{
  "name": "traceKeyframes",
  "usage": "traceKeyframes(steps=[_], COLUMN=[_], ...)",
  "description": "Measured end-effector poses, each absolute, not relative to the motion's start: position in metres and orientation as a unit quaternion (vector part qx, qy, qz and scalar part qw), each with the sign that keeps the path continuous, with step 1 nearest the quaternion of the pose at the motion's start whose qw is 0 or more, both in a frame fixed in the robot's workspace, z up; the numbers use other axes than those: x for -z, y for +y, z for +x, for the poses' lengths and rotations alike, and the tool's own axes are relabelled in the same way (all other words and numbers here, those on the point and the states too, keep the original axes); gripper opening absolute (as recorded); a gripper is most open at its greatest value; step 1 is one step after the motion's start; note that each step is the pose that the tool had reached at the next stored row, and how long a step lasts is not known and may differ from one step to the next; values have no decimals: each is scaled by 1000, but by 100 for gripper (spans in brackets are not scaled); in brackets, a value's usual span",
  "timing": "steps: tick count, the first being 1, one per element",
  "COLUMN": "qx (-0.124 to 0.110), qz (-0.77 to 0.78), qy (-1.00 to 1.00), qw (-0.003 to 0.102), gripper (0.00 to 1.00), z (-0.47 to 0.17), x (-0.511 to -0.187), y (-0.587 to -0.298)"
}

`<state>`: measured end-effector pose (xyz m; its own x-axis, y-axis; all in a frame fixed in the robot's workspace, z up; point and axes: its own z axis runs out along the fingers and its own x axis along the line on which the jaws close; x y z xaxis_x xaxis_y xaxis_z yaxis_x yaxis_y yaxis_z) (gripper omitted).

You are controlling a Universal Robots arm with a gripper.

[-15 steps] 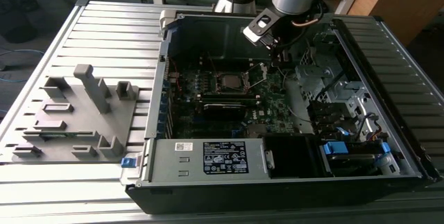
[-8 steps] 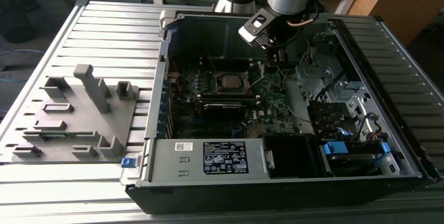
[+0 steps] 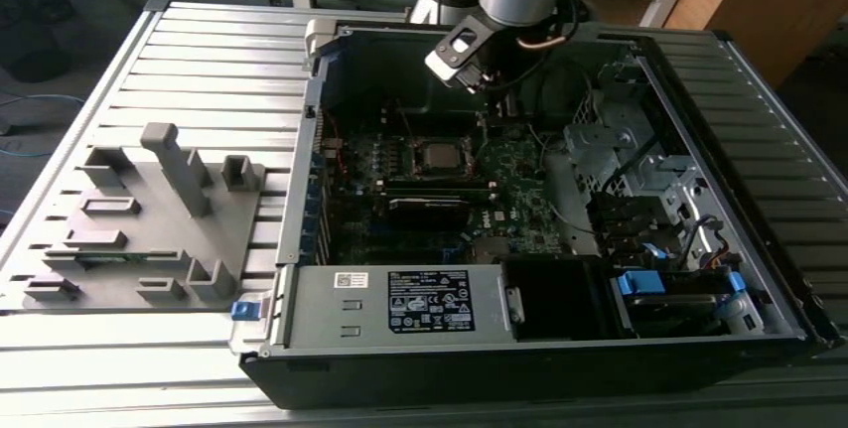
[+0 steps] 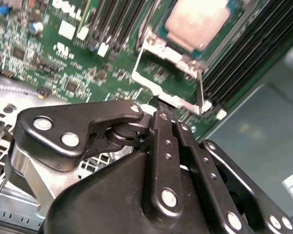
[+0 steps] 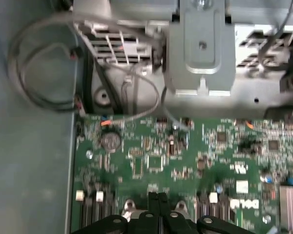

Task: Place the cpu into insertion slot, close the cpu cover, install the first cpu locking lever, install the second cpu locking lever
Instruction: 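Close the cpu cover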

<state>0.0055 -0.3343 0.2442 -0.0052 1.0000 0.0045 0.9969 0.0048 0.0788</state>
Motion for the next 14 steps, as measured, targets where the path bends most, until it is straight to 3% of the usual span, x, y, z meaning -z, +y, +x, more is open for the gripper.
traceKeyframes(steps=[14], qx=[-32], qz=[705], qy=[708], qw=[29], gripper=[10], z=[-19], x=[-244], y=[-334])
